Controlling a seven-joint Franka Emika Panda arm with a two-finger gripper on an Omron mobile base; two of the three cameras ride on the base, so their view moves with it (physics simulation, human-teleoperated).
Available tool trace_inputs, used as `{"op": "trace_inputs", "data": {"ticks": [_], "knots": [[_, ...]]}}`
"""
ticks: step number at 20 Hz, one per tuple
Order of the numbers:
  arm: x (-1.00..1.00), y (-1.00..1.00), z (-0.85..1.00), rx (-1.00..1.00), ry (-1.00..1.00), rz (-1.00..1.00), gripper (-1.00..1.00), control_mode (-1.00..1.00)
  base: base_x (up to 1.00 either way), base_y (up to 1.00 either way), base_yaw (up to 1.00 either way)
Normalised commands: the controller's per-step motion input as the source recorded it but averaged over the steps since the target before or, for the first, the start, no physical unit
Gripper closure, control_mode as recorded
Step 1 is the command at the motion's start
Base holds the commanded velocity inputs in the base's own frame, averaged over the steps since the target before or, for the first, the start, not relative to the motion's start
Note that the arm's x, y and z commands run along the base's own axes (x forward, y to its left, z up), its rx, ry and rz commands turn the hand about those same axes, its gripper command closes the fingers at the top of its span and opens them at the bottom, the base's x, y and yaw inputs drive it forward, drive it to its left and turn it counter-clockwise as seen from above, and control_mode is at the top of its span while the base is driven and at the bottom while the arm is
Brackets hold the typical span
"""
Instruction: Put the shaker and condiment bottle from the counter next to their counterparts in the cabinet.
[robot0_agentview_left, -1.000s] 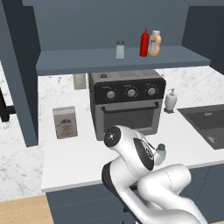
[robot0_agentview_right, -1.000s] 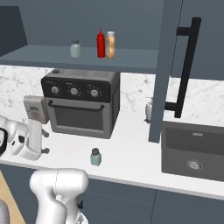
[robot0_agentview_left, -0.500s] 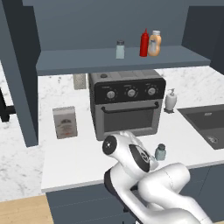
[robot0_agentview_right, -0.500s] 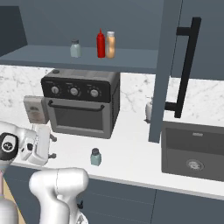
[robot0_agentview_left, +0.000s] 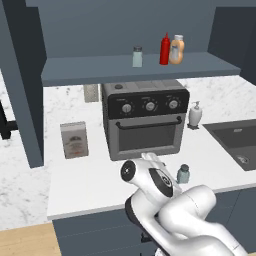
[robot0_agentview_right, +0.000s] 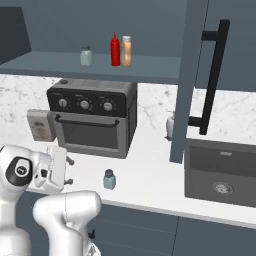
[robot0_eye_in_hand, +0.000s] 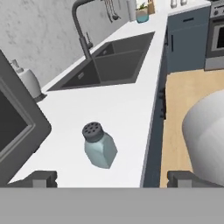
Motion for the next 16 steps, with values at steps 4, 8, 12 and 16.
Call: {"op": "trace_inputs", "data": {"ticks": [4,8,12,16], "knots": [[0.11,-0.19,-0.10,0.00,0.00,0.00,-1.00,-1.00,0.00,0.00,0.00],[0.23,-0.16,-0.12,0.00,0.00,0.00,-1.00,-1.00,0.00,0.00,0.00],[0.27,-0.13,-0.16,0.00,0.00,0.00,-1.00,-1.00,0.00,0.00,0.00],[0.33,-0.16,-0.22,0.00,0.00,0.00,-1.00,-1.00,0.00,0.00,0.00]]}}
